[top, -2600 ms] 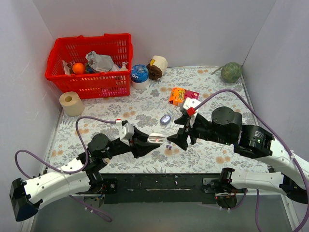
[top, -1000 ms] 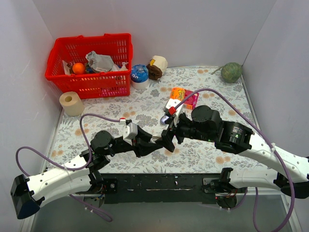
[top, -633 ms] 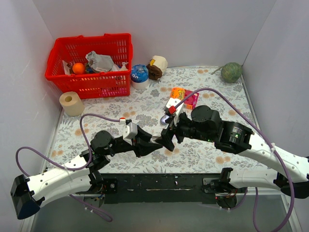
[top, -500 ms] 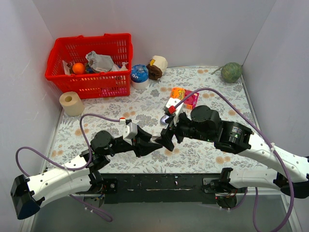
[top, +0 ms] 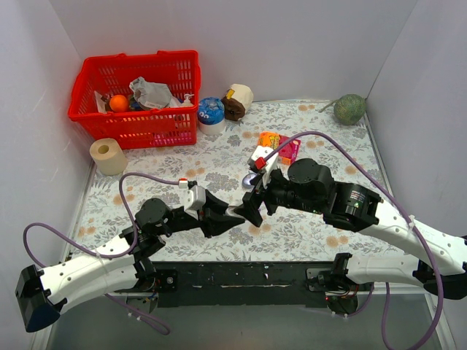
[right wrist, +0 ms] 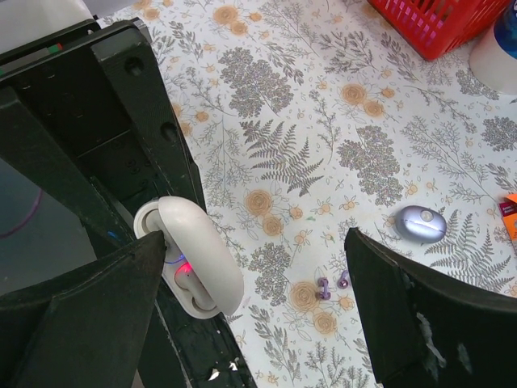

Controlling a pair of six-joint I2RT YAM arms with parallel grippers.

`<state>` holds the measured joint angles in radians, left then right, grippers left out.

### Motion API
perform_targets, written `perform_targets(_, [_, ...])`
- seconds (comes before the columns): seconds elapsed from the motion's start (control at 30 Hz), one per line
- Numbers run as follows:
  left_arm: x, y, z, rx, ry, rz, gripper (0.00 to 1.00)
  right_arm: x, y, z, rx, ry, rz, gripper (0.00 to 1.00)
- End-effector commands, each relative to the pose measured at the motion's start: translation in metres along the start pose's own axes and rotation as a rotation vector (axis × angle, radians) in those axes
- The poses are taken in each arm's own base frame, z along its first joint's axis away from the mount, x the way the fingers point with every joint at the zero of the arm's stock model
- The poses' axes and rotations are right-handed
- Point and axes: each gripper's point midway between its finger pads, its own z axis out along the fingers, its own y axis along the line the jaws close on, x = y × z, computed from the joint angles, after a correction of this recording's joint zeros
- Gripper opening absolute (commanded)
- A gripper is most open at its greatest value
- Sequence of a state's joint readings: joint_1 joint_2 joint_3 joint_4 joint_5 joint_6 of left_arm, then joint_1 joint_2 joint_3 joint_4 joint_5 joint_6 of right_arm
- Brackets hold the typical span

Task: Insert the wireless bluetooth earbuds into the charging case
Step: Close the charging case.

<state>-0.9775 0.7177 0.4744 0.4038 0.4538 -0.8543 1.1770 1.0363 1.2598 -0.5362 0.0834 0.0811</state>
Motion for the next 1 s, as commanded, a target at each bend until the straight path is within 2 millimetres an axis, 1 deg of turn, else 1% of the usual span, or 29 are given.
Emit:
perform_targets(0.0, [-0.021, -0.013, -0.002, 0.050, -0.069, 0.036, 0.00, -0.003, -0.018, 0.003, 0.081, -0.010, 0.002, 0.98])
perform_targets(0.1, [-0.019, -0.011, -0.003, 0.041, -0.067, 0.034, 0.00, -0.007, -0.015, 0.001, 0.065, -0.021, 0.004, 0.98])
perform_targets(0.33, [-0.017, -0.007, -0.002, 0.017, -0.061, 0.021, 0.00, -0.015, 0.007, -0.004, -0.059, -0.042, -0.020, 0.98])
perform_targets(0.37, [-0.016, -0.004, -0.002, 0.004, -0.059, 0.018, 0.00, -0.017, 0.007, -0.005, -0.060, -0.048, -0.020, 0.98])
perform_targets(0.4, [-0.016, -0.002, -0.001, -0.006, -0.057, 0.016, 0.00, -0.019, 0.013, -0.006, -0.095, -0.052, -0.023, 0.98])
perform_targets(0.43, [-0.015, 0.000, -0.001, -0.015, -0.053, 0.013, 0.00, -0.023, 0.018, -0.009, -0.122, -0.064, -0.026, 0.98])
perform_targets(0.5, [-0.013, 0.003, 0.000, -0.034, -0.045, 0.010, 0.00, -0.032, 0.021, -0.016, -0.137, -0.098, -0.027, 0.98])
perform_targets(0.53, [-0.014, 0.004, 0.000, -0.037, -0.047, 0.012, 0.00, -0.041, 0.024, -0.023, -0.151, -0.137, -0.028, 0.98])
perform_targets(0.6, [-0.014, 0.005, 0.000, -0.045, -0.047, 0.012, 0.00, -0.053, 0.024, -0.031, -0.147, -0.185, -0.027, 0.98])
perform_targets(0.7, [-0.013, 0.005, 0.000, -0.044, -0.048, 0.012, 0.00, -0.067, 0.017, -0.042, -0.105, -0.243, -0.022, 0.98])
perform_targets(0.8, [-0.014, 0.003, -0.001, -0.031, -0.052, 0.014, 0.00, -0.069, 0.000, -0.044, -0.011, -0.271, 0.013, 0.98])
perform_targets(0.83, [-0.013, 0.000, -0.001, -0.019, -0.051, 0.014, 0.00, -0.068, -0.013, -0.044, 0.067, -0.270, 0.034, 0.96])
perform_targets(0.87, [-0.015, -0.002, -0.001, -0.008, -0.056, 0.015, 0.00, -0.064, -0.021, -0.039, 0.107, -0.248, 0.052, 0.94])
perform_targets(0.9, [-0.016, -0.004, -0.001, 0.002, -0.060, 0.017, 0.00, -0.063, -0.026, -0.038, 0.137, -0.238, 0.072, 0.91])
perform_targets(0.93, [-0.015, -0.008, -0.002, 0.026, -0.059, 0.019, 0.00, -0.055, -0.035, -0.032, 0.179, -0.202, 0.086, 0.83])
perform_targets(0.97, [-0.016, -0.010, -0.002, 0.038, -0.064, 0.018, 0.00, -0.053, -0.038, -0.030, 0.192, -0.193, 0.095, 0.79])
